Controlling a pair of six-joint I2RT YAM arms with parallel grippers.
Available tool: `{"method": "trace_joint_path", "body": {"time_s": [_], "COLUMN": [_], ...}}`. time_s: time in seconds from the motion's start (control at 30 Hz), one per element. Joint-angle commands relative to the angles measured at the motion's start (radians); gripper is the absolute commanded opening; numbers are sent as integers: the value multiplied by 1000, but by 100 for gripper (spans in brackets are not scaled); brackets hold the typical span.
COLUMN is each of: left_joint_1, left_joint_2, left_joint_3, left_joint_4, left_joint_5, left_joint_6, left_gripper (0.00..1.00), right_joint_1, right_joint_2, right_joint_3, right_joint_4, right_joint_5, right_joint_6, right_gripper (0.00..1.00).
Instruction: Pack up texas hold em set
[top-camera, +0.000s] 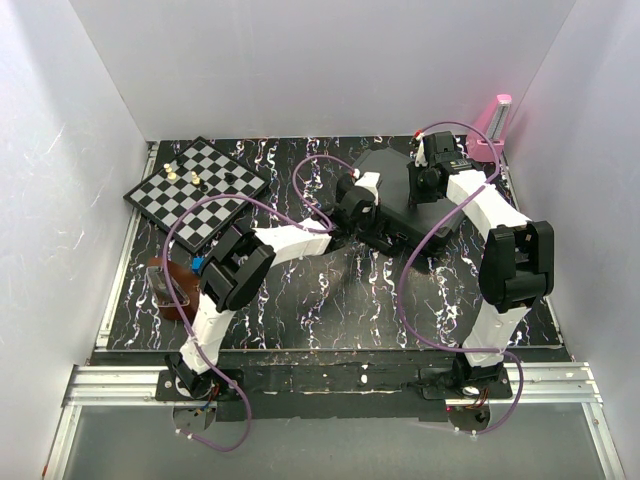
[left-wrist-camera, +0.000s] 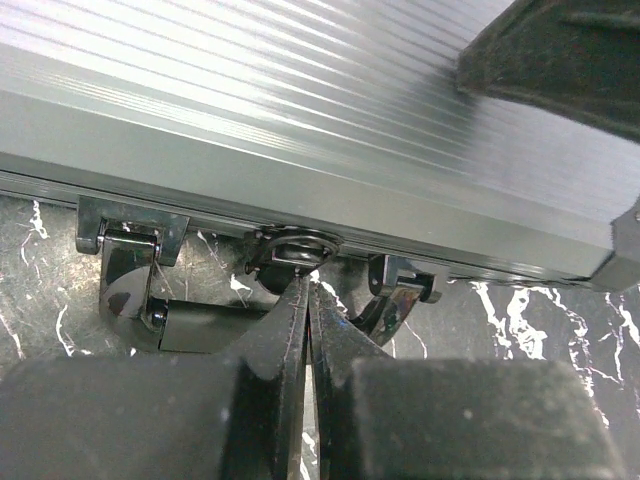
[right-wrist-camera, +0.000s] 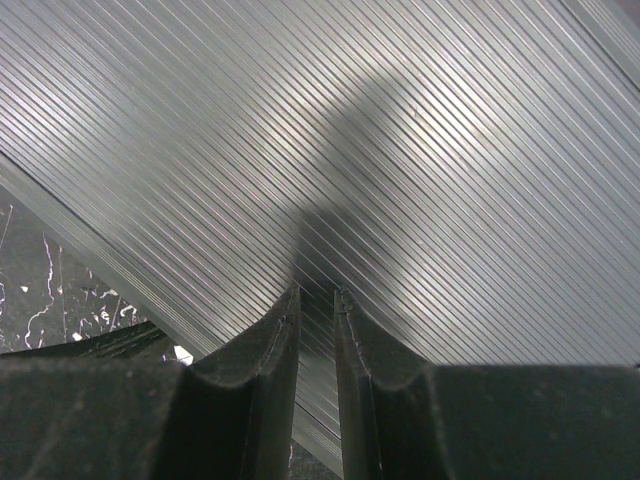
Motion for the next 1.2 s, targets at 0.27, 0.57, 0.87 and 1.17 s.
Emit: {"method": "trace_joint_path", "body": {"time_s": [0.27, 0.57, 0.87, 1.17], "left_joint_1": [-8, -9, -10, -12], "left_joint_2": [40, 74, 100, 120], "left_joint_3": [27, 36, 50, 42], "left_joint_4": [4, -10, 8, 27], "left_joint_5": [-32, -55, -54, -69], "left_joint_6": [-4, 9, 7, -8], "left_gripper": [0, 0, 0, 0], "right_joint_1": [-5, -5, -5, -5], "right_joint_2": [5, -1, -4, -9], "right_joint_3": [-31, -36, -37, -40], "right_joint_4": [-48, -43, -43, -42], "right_joint_5": [-15, -18, -17, -17], "right_joint_6": [8, 6, 3, 2], "right_gripper": [27, 27, 26, 26]}}
